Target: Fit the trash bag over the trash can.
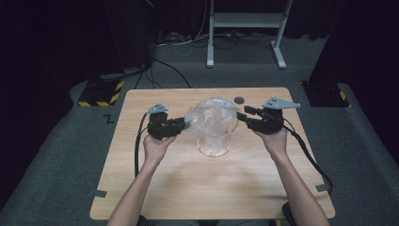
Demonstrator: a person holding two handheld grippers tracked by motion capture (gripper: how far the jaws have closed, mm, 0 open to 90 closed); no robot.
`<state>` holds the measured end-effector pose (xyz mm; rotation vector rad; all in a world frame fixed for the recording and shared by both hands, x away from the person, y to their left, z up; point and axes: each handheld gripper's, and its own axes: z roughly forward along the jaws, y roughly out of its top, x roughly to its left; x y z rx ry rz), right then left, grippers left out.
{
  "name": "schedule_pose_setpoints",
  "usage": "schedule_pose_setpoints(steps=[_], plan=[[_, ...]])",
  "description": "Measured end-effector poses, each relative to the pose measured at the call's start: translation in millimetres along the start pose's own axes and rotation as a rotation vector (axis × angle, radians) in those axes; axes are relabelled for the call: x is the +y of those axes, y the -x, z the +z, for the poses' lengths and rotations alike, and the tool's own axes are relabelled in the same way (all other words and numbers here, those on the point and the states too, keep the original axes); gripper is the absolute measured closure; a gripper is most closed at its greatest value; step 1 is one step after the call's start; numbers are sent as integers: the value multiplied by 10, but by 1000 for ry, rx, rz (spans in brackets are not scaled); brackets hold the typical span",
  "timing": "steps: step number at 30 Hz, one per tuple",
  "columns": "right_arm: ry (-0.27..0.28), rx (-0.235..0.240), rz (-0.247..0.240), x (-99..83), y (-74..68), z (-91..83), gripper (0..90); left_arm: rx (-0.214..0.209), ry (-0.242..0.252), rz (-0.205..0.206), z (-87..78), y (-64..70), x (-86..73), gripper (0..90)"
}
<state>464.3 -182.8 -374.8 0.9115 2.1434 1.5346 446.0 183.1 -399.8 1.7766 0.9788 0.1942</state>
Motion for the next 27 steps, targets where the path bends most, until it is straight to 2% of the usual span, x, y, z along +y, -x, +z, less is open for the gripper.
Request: schedule_pose_setpoints(steps=[4, 9, 11, 14, 19, 21, 23, 27], plan=[[-23, 14, -7, -10, -8, 106, 523, -12, -26, 16, 34, 21, -8, 659], [-67, 17, -54, -56, -15, 172, 802, -33, -44, 45, 61, 65, -16, 747], [-76, 18, -66, -71, -22, 170, 888, -39, -46, 50, 60, 88, -19, 773], [-86, 22, -86, -87, -51, 134, 900, -44, -45, 69, 41, 119, -36, 789], [-98, 33, -151, -104, -142, 48, 900, -51, -39, 83, 1, 138, -108, 792], [-109, 41, -160, -124, -166, 28, 900, -53, -40, 88, 0, 142, -144, 792], [-106, 60, -141, -171, -158, 5, 899, -55, -49, 100, 4, 144, -178, 792], [-94, 61, -117, -297, -96, -58, 900, -51, -56, 122, 21, 150, -231, 794]])
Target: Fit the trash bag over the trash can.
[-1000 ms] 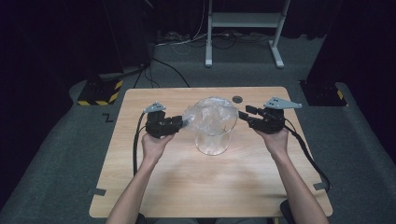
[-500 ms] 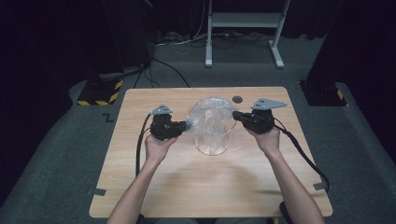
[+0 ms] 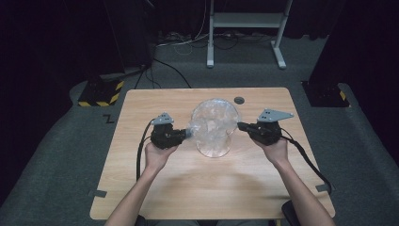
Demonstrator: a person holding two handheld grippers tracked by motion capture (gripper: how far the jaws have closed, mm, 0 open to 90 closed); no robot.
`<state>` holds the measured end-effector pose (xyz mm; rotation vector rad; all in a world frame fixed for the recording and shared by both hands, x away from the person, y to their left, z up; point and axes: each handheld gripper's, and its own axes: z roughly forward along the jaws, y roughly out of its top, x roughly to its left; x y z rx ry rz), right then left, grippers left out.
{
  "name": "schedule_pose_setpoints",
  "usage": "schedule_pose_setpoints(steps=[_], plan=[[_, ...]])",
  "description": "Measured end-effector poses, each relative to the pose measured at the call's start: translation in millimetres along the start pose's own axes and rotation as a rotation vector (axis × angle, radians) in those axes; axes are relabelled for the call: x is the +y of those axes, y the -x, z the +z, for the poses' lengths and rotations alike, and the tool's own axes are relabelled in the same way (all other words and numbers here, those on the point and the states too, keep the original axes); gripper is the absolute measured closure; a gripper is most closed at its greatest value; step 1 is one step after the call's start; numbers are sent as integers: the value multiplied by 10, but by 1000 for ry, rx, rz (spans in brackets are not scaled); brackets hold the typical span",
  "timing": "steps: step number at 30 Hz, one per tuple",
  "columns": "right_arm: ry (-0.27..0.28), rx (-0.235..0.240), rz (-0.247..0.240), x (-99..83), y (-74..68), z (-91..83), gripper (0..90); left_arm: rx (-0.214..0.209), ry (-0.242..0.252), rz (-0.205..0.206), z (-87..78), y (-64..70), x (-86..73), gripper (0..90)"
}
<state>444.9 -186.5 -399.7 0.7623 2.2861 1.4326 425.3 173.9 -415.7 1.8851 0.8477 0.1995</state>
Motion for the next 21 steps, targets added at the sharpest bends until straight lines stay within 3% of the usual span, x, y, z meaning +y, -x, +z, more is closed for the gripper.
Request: schedule_pose_setpoints(steps=[9, 15, 21], plan=[[-23, 2, -24, -164, -2, -44, 900, 2, -32, 44, 110, 45, -92, 814], [-50, 13, -11, -209, -9, 49, 900, -2, -70, 28, 235, 9, -162, 815], [-82, -2, -23, -235, -4, 90, 900, 20, -93, 18, 284, -22, -194, 818]])
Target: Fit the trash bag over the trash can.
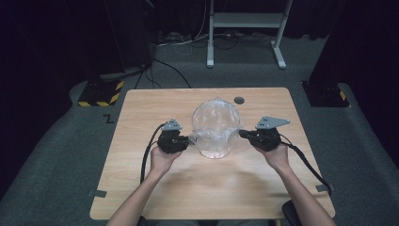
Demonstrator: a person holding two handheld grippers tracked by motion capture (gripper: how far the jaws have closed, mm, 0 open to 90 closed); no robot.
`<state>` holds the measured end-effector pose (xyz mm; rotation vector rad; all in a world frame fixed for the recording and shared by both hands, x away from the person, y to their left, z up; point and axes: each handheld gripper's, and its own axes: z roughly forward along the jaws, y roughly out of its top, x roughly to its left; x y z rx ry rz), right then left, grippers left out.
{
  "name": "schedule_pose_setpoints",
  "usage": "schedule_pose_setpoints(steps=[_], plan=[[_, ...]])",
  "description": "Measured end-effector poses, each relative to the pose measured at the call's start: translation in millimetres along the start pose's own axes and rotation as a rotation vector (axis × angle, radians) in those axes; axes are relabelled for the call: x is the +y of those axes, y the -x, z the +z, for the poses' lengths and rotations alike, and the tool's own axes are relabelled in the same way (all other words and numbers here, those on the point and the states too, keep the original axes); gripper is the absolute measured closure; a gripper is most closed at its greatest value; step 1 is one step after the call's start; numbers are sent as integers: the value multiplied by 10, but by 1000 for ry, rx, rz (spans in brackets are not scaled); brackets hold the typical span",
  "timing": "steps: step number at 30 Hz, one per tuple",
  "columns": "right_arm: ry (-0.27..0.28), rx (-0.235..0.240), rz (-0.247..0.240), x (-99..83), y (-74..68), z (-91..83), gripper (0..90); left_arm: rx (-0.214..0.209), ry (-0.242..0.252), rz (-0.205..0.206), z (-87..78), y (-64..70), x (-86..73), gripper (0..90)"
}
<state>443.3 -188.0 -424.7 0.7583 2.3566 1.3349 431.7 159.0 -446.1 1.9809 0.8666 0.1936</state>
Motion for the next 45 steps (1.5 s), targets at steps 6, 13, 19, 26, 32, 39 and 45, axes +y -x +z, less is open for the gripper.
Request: schedule_pose_setpoints(steps=[6, 13, 19, 26, 32, 39, 45], plan=[[-21, -11, -8, -19, 3, 37, 899, 28, -13, -5, 38, -48, -31, 820], [-48, -16, -10, -38, 0, 77, 899, 51, -31, -9, 68, -86, -64, 828], [-72, -20, -21, -55, -9, 107, 897, 72, -54, 22, 116, -60, -71, 831], [-90, -13, -24, -68, -29, 121, 898, 83, -68, 33, 117, -51, -86, 832], [-122, -4, -41, -85, -37, 152, 896, 102, -95, 63, 160, -25, -102, 827], [-163, -19, -61, -110, -50, 192, 890, 141, -134, 73, 190, -62, -122, 821], [-156, -7, -39, -104, -48, 184, 777, 169, -97, 52, 132, -69, -121, 698]])
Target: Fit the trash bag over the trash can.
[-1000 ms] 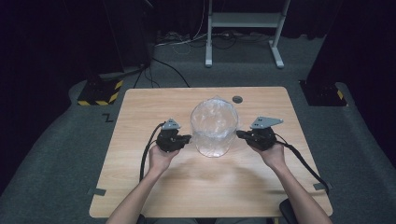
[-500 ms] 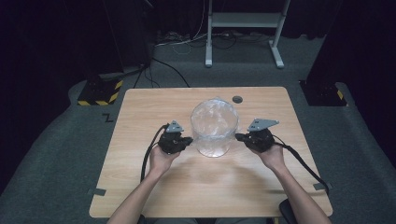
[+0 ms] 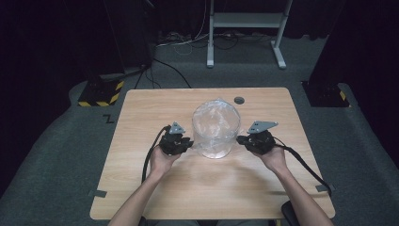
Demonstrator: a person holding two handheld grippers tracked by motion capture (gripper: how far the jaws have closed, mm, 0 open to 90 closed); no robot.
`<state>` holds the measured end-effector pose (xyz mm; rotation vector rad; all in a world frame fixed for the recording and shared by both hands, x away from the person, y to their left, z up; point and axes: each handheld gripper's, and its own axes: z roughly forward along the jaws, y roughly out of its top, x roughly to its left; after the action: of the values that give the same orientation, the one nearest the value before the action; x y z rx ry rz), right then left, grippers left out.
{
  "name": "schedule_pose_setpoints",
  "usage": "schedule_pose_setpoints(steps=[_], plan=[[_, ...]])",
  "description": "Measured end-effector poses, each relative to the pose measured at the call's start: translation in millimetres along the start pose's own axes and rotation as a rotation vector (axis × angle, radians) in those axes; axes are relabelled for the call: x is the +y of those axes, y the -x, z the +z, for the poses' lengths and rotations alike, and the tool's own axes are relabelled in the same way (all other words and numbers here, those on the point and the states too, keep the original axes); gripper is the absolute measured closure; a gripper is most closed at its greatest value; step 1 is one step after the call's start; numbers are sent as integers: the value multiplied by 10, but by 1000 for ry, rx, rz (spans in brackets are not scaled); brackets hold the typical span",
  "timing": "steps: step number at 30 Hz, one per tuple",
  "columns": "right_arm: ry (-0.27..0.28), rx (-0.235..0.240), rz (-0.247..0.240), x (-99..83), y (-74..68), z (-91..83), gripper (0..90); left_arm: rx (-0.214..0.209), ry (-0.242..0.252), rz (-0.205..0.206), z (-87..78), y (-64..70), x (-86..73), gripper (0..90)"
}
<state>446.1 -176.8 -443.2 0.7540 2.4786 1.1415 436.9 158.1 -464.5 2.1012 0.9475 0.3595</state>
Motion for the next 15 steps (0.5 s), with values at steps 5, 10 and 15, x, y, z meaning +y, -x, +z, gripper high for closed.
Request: schedule_pose_setpoints(steps=[5, 10, 15], plan=[[54, 30, 49, 33, 36, -103, 681, -31, 81, -70, -109, -34, -8, 601], [104, 34, 85, 57, 70, -198, 665, -62, 146, -110, -199, -53, 0, 559], [141, 1, 130, 63, 98, -216, 660, -87, 173, -138, -188, -33, 16, 520]])
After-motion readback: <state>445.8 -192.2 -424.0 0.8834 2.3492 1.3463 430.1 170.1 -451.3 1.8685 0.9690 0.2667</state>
